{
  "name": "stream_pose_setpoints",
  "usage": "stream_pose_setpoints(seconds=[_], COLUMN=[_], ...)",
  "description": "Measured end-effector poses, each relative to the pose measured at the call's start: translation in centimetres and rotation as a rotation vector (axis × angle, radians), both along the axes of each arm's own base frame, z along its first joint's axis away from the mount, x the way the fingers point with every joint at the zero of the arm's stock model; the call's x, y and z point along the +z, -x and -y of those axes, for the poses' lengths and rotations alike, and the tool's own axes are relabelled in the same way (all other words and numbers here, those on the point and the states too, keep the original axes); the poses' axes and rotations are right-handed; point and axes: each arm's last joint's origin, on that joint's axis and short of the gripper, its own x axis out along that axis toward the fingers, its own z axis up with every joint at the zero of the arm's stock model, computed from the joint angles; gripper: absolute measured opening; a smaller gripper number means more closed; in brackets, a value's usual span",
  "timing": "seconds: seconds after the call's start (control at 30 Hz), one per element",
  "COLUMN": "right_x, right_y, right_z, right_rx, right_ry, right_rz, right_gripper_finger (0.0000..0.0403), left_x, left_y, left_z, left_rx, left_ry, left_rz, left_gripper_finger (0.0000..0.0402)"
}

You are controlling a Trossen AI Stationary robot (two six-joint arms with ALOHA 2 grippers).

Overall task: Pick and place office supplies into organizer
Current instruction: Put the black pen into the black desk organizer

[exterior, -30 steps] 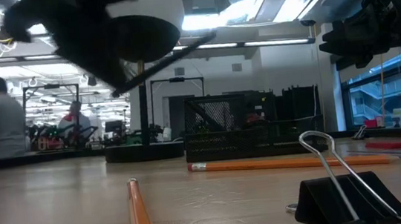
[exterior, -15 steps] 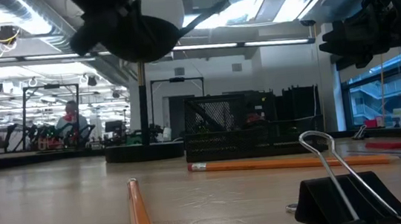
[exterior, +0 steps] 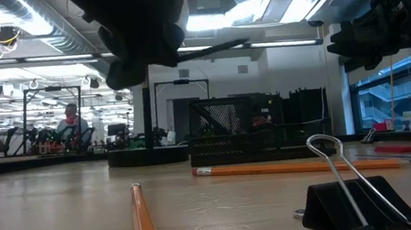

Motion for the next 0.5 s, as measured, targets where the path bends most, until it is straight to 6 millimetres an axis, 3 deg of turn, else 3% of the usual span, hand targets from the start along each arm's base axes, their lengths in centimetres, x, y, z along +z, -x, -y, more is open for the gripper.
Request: stream_pose_setpoints(seconds=[0.5], right_x=[0.0], right_y=[0.0], right_z=[0.0], right_rx=[-0.001], right_ry=[0.001], right_rz=[0.000], right_gripper_finger=[0.0162], left_x=[-2.7], left_y=[-1.8], left_z=[-1.7], left_rx=[0.098], left_ry=[-0.306], left_rz=[-0.226], left_gripper_finger=[0.0052])
